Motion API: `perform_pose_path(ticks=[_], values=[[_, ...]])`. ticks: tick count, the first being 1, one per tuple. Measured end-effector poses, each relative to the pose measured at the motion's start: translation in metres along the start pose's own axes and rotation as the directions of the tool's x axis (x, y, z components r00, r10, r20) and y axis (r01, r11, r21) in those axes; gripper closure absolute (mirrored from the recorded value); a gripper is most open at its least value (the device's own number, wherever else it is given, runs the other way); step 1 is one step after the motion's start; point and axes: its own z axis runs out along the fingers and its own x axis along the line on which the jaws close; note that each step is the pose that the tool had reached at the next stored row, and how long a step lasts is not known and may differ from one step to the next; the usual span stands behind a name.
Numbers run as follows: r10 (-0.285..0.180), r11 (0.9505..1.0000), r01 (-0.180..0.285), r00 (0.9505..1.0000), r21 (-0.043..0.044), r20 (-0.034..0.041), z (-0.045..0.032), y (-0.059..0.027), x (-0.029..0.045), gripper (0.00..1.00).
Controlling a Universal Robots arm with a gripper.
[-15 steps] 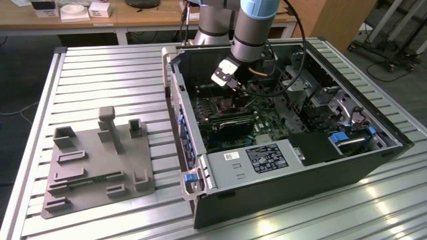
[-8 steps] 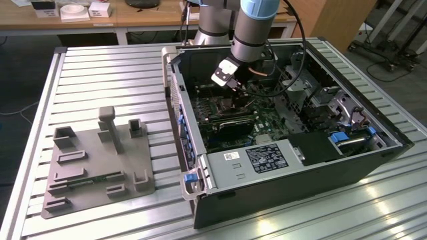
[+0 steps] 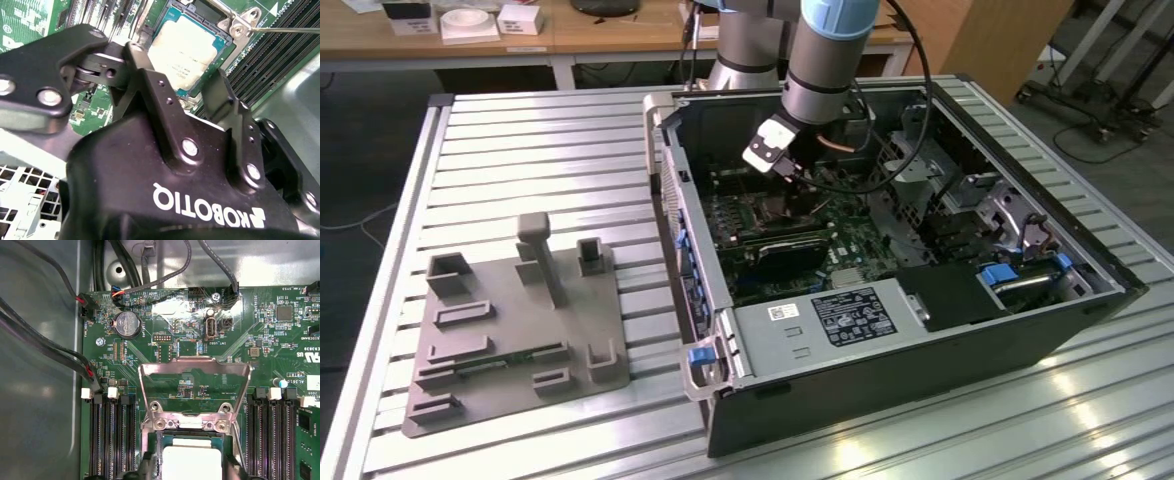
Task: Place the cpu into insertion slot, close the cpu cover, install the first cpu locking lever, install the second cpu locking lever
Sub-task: 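Place the cpu into insertion slot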
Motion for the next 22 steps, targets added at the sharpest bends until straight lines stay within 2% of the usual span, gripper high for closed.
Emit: perform_pose_path(ticks=[3,22], values=[[0.000,1.0000,0.000,1.0000,-0.0002,-0.0001,0.0001,0.0000,0.0001,0.26],[0.000,1.0000,0.000,1.0000,0.0000,0.0017,-0.0017,0.0000,0.0000,0.26]])
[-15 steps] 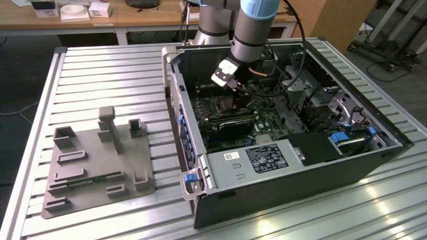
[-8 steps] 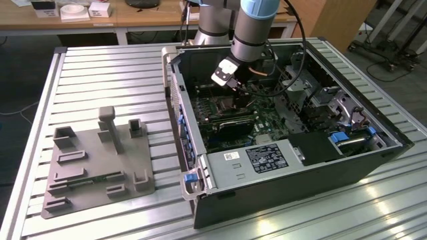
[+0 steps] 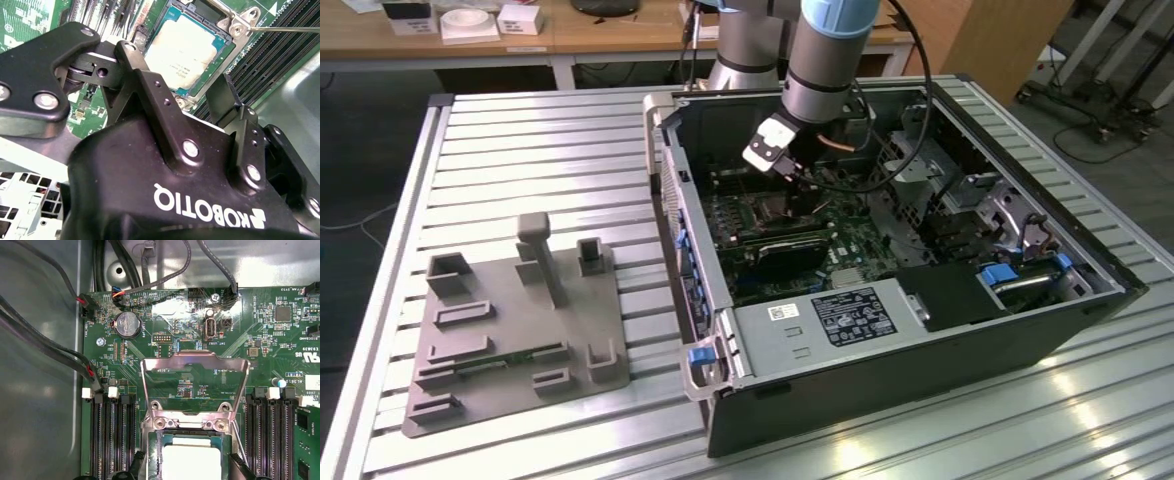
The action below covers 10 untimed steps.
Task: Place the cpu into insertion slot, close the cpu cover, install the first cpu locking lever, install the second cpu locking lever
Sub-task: 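Place the cpu into insertion slot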
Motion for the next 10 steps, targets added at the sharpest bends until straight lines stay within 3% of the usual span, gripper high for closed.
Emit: perform_pose_path(ticks=[10], values=[[0.000,1.0000,0.000,1.0000,0.0000,0.0012,-0.0037,-0.0001,0.0001,0.26]])
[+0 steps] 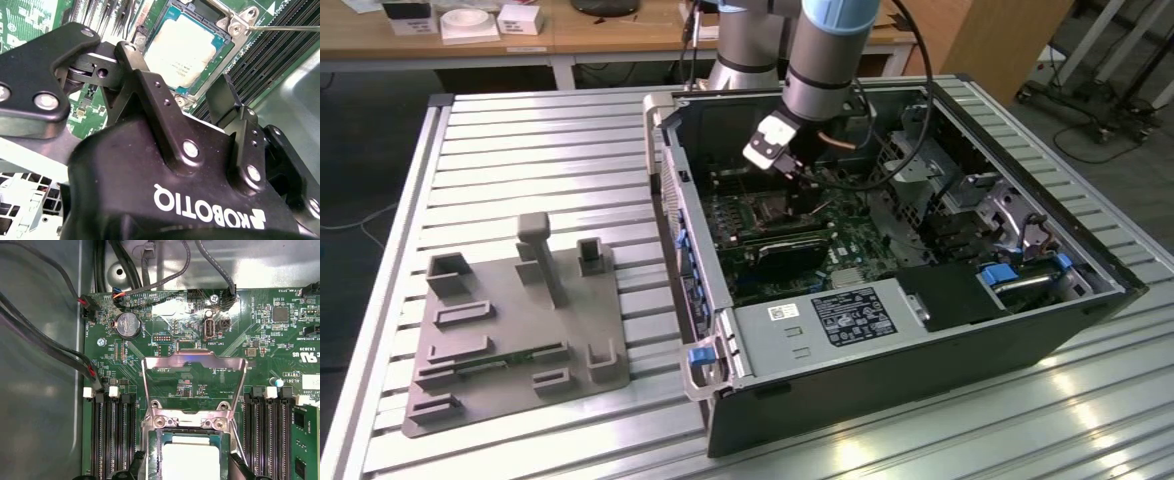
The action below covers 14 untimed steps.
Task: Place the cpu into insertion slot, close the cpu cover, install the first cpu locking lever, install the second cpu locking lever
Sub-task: 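Place the cpu into insertion slot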
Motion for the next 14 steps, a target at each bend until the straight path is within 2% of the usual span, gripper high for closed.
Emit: perform_pose_path(ticks=[14], values=[[0.000,1.0000,0.000,1.0000,0.0000,-0.0002,0.0032,0.0001,0.0000,0.26]])
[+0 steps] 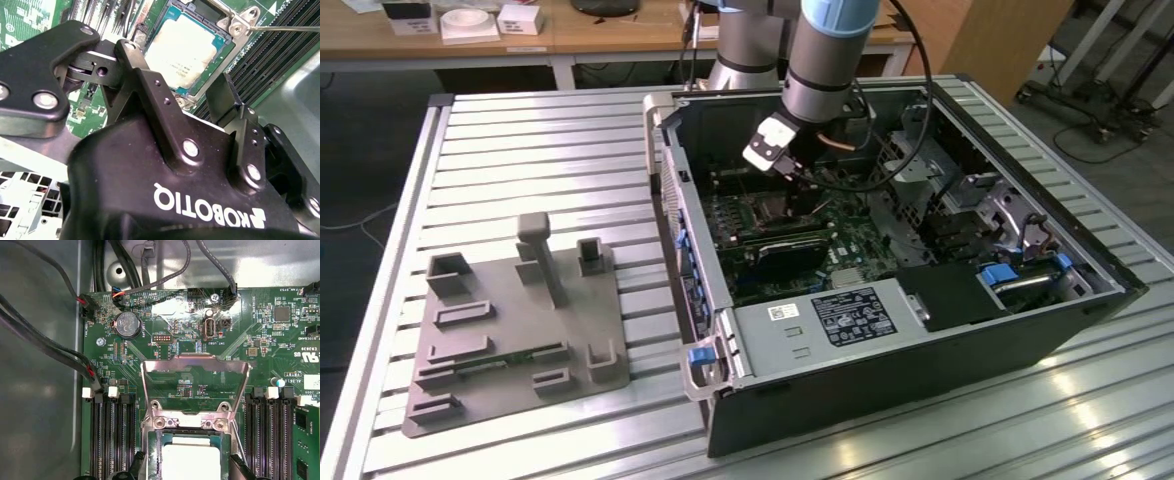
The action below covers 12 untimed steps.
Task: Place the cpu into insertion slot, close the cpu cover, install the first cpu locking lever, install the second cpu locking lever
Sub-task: 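Place the cpu into insertion slot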
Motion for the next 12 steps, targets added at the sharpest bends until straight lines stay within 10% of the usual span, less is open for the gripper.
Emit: perform_pose_path(ticks=[12], values=[[0.000,1.0000,0.000,1.0000,0.0000,0.0001,0.0003,0.0000,0.0000,0.26]])
